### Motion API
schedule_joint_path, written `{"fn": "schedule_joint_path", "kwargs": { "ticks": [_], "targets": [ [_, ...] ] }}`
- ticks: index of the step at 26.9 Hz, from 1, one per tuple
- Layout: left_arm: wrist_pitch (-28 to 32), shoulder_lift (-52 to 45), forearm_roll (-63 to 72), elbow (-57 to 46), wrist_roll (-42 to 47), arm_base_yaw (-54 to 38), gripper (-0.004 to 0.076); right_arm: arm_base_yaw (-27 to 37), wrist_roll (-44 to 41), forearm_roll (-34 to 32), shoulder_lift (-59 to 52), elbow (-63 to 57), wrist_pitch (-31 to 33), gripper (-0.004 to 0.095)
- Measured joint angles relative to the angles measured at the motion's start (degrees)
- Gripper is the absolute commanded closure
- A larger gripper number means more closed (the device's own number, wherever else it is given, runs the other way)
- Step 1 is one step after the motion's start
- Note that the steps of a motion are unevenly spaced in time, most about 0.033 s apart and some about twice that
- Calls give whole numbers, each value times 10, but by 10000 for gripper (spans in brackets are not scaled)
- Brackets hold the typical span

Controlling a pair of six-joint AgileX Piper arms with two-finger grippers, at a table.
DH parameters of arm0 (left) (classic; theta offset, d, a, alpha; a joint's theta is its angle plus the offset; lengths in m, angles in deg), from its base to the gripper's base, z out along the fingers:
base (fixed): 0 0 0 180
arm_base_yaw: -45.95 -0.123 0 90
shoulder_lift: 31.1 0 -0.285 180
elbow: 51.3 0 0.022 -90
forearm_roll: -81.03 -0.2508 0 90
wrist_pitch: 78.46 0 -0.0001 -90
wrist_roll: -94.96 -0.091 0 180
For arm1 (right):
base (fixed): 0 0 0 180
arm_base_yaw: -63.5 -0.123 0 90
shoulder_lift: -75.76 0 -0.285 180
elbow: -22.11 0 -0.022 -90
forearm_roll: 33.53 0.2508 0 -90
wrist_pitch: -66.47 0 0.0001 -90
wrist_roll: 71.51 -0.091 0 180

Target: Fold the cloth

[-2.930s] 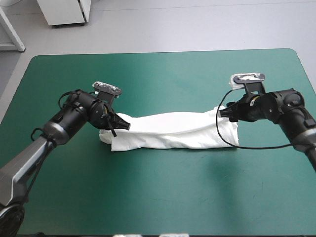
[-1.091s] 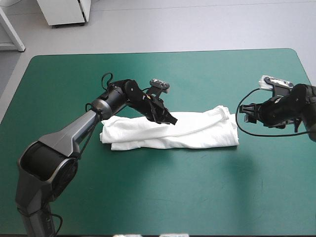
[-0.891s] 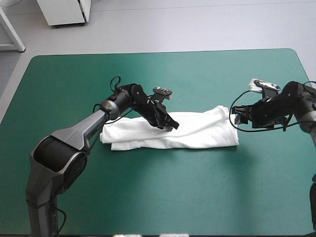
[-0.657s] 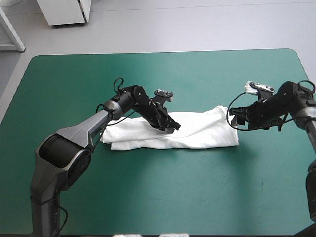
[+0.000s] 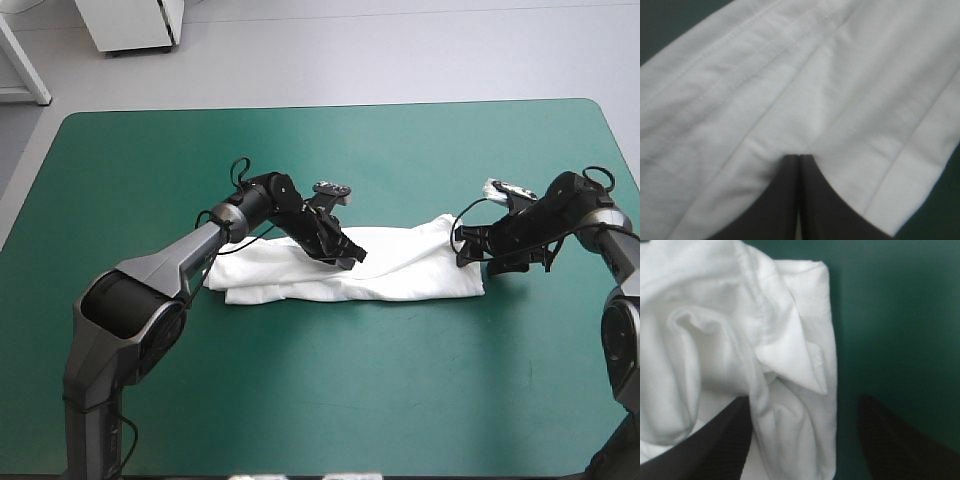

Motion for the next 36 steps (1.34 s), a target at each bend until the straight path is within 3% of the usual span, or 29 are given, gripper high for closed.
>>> {"fn": "schedule_joint_path", "kwargs": {
  "ticks": [4,12,23,36],
  "targets": [
    [0,0,0,0,0,0,734,3,13,29,25,12,13,420],
    [1,1,-1,0,0,0,734,-24,25,52,52,19,12,923],
    [-8,1,-1,1,1,0,734,-29,31,54,28,8,-1,921],
    [-19,1,2,2,11,0,734,-22,31,45,-108,39,46,921]
  ]
}}
